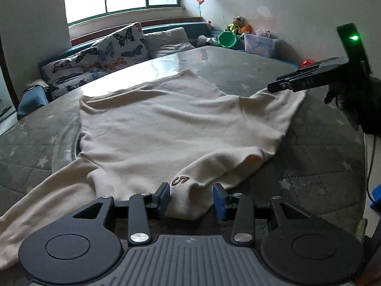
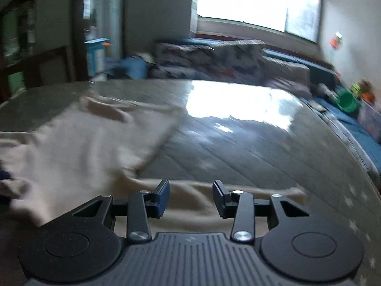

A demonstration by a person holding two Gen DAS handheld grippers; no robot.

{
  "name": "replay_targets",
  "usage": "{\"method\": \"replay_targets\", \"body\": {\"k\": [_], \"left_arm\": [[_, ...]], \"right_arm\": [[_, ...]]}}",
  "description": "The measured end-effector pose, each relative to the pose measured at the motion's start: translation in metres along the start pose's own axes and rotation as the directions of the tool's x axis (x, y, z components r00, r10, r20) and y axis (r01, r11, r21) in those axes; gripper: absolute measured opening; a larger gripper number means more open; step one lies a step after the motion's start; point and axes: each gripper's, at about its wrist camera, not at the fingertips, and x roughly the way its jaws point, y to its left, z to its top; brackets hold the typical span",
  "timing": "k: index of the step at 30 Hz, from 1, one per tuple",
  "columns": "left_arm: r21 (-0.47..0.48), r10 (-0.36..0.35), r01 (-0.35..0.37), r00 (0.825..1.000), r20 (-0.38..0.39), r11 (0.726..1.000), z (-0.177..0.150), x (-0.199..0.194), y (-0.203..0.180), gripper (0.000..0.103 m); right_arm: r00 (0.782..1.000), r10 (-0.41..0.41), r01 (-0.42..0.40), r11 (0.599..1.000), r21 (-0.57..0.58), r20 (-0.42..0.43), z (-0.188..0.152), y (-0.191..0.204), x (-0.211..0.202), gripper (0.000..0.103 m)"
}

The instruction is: Fold clothes

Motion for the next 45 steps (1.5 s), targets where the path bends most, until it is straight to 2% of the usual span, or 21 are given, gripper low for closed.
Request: {"method": "replay_targets", "body": {"k": [4,8,13,17,20,23,29,32,34,37,42,43,45], "left_arm": [[-0.024,0.038,-0.038,0.999,0.016,0.999,-0.001,-0.011,0.006,0.044],[-0.084,0.098,-0.095,0.995,0.030,0.992,-0.008,-0.027,0.019,0.048],[-0.179,0.204,-0.198,0.979,0.016,0.964,-0.022,-0.041,0.043,0.050],[-0.262,0.274,-0.266,0.962,-0.005,0.928,-0.034,-0.048,0.067,0.050],[-0.329,0.339,-0.327,0.940,-0.021,0.886,-0.041,-0.055,0.085,0.050],[-0.406,0.413,-0.396,0.910,-0.050,0.824,-0.050,-0.060,0.102,0.050],[-0.498,0.537,-0.523,0.833,-0.129,0.691,-0.066,-0.072,0.126,0.050],[-0.539,0.563,-0.553,0.809,-0.167,0.635,-0.075,-0.078,0.137,0.050],[-0.568,0.573,-0.562,0.799,-0.184,0.601,-0.082,-0.082,0.145,0.051],[-0.607,0.581,-0.568,0.788,-0.205,0.556,-0.086,-0.083,0.157,0.054],[-0.665,0.573,-0.549,0.790,-0.217,0.506,-0.087,-0.083,0.172,0.053],[-0.672,0.573,-0.545,0.791,-0.214,0.502,-0.087,-0.084,0.174,0.051],[-0.667,0.581,-0.552,0.785,-0.214,0.501,-0.084,-0.082,0.177,0.035]], "right_arm": [[0.989,0.150,-0.148,0.986,-0.077,0.014,0.009,0.044,-0.001,0.040],[0.971,0.239,-0.239,0.959,-0.152,-0.016,0.009,0.082,0.010,0.041],[0.957,0.282,-0.290,0.927,-0.237,-0.069,-0.005,0.116,0.019,0.041],[0.958,0.277,-0.286,0.926,-0.245,-0.072,-0.002,0.114,0.016,0.041],[0.959,0.278,-0.284,0.926,-0.247,-0.056,0.005,0.112,0.013,0.041],[0.951,0.308,-0.307,0.918,-0.250,-0.038,0.014,0.118,0.013,0.041],[0.917,0.395,-0.394,0.882,-0.257,-0.048,0.028,0.150,0.031,0.041],[0.894,0.436,-0.448,0.858,-0.252,-0.106,0.023,0.162,0.040,0.041],[0.881,0.450,-0.472,0.838,-0.274,-0.142,0.014,0.171,0.041,0.041],[0.881,0.452,-0.473,0.828,-0.301,-0.141,0.006,0.174,0.037,0.041],[0.875,0.460,-0.484,0.830,-0.279,-0.151,0.005,0.170,0.038,0.041],[0.876,0.459,-0.483,0.829,-0.281,-0.150,0.005,0.170,0.037,0.041],[0.878,0.456,-0.479,0.829,-0.289,-0.148,0.005,0.171,0.037,0.041]]}}
